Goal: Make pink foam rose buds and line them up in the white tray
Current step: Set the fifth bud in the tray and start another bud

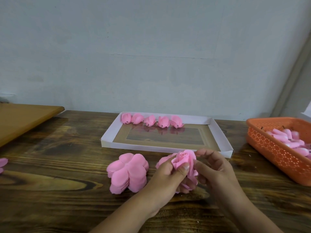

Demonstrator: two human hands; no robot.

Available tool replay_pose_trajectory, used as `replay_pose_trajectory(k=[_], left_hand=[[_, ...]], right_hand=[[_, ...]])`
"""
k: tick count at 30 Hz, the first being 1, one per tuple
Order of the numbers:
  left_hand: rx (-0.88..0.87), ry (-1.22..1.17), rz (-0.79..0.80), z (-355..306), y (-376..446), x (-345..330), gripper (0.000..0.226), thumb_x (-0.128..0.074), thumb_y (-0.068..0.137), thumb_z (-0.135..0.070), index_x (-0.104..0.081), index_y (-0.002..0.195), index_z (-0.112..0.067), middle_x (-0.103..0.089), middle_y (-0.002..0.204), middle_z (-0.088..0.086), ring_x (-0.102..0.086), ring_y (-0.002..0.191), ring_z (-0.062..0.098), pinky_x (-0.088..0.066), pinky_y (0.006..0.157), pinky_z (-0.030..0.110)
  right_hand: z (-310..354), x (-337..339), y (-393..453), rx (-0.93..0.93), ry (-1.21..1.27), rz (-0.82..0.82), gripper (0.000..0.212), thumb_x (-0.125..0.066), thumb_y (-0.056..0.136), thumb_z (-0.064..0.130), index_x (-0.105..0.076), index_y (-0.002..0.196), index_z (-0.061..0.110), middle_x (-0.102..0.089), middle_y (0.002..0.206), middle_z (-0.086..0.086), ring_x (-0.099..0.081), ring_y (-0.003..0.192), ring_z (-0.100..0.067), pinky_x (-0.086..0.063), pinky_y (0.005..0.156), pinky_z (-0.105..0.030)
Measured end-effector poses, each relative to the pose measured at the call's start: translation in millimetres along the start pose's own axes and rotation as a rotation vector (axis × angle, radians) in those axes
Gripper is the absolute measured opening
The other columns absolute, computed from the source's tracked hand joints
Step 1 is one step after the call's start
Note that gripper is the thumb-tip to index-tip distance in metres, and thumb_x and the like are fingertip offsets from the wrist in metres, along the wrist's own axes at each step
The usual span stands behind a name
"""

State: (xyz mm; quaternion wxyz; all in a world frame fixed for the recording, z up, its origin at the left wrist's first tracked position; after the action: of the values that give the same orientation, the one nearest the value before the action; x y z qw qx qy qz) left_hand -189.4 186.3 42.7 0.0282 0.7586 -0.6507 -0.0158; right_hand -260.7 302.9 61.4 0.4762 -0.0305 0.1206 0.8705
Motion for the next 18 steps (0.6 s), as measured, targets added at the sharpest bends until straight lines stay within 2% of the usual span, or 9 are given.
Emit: replay_pose_trajectory(k=[3, 6, 9, 11, 13, 16, 18], left_hand=[[-0.008, 0.023, -0.006, 0.2, 0.5, 1.2, 0.019, -0.051, 0.101, -0.048, -0.058, 0.116, -0.041, -0.079, 0.097, -0.004, -0.075, 0.085, 0.012, -0.061, 0.079, 0.027], [-0.018, 0.028, -0.014, -1.1, -0.1, 2.8, 0.018, -0.049, 0.104, -0.044, -0.061, 0.116, -0.038, -0.079, 0.093, -0.003, -0.075, 0.084, 0.011, -0.059, 0.075, 0.024], [-0.011, 0.02, -0.019, -3.3, -0.6, 3.0, 0.029, -0.048, 0.104, -0.045, -0.063, 0.124, -0.031, -0.079, 0.092, -0.001, -0.075, 0.083, 0.011, -0.058, 0.071, 0.022], [-0.02, 0.031, -0.026, -4.3, -1.0, 2.4, 0.026, -0.047, 0.105, -0.043, -0.064, 0.123, -0.034, -0.079, 0.089, -0.002, -0.075, 0.08, 0.01, -0.058, 0.069, 0.022], [-0.035, 0.05, -0.038, -6.4, -1.8, 1.8, 0.019, -0.046, 0.106, -0.041, -0.064, 0.114, -0.042, -0.078, 0.083, -0.004, -0.072, 0.074, 0.007, -0.058, 0.068, 0.021], [-0.074, 0.126, -0.041, -12.5, -4.3, 0.7, 0.015, -0.042, 0.102, -0.052, -0.056, 0.108, -0.05, -0.075, 0.077, -0.015, -0.07, 0.069, -0.001, -0.055, 0.065, 0.014], [-0.108, 0.153, -0.013, -18.7, -7.6, -2.2, 0.02, -0.044, 0.095, -0.061, -0.051, 0.109, -0.05, -0.074, 0.078, -0.021, -0.069, 0.071, -0.004, -0.053, 0.065, 0.011]], right_hand=[[0.5, -1.6, -0.6, 0.001, 0.006, 0.017, 0.013, -0.082, 0.076, 0.022, -0.074, 0.086, 0.02, -0.071, 0.079, -0.009, -0.06, 0.059, -0.017, -0.052, 0.053, -0.028], [5.0, -3.2, -2.8, 0.033, -0.041, 0.004, 0.006, -0.074, 0.081, 0.017, -0.074, 0.085, 0.021, -0.074, 0.082, -0.008, -0.067, 0.066, -0.018, -0.056, 0.06, -0.028], [7.3, -5.6, -4.7, 0.068, -0.12, 0.019, 0.027, -0.067, 0.09, -0.001, -0.076, 0.086, 0.023, -0.076, 0.083, -0.007, -0.071, 0.07, -0.019, -0.057, 0.062, -0.028], [10.3, -7.6, -5.8, 0.098, -0.173, 0.017, 0.028, -0.068, 0.089, -0.002, -0.078, 0.088, 0.024, -0.076, 0.083, -0.009, -0.071, 0.071, -0.021, -0.058, 0.063, -0.028], [13.7, -8.7, -6.4, 0.146, -0.226, 0.012, 0.026, -0.071, 0.088, 0.001, -0.078, 0.09, 0.026, -0.076, 0.082, -0.01, -0.07, 0.07, -0.022, -0.057, 0.062, -0.027], [16.4, -9.6, -7.4, 0.19, -0.256, -0.002, 0.026, -0.072, 0.086, 0.002, -0.078, 0.089, 0.027, -0.076, 0.078, -0.01, -0.069, 0.067, -0.019, -0.056, 0.061, -0.025], [17.2, -9.5, -9.0, 0.222, -0.268, -0.022, 0.018, -0.076, 0.082, 0.005, -0.077, 0.088, 0.023, -0.075, 0.079, -0.008, -0.07, 0.067, -0.018, -0.057, 0.059, -0.025]])
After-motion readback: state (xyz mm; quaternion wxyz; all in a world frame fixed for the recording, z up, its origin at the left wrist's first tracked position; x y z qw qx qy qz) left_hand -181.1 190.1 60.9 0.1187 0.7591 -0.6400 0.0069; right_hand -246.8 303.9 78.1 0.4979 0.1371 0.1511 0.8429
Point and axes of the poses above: each hand's wrist, its own y-axis towards the middle knuckle, its own x-axis out of the back of the hand, z = x × y, the point moved 7 cm from there along y, towards the middle knuckle
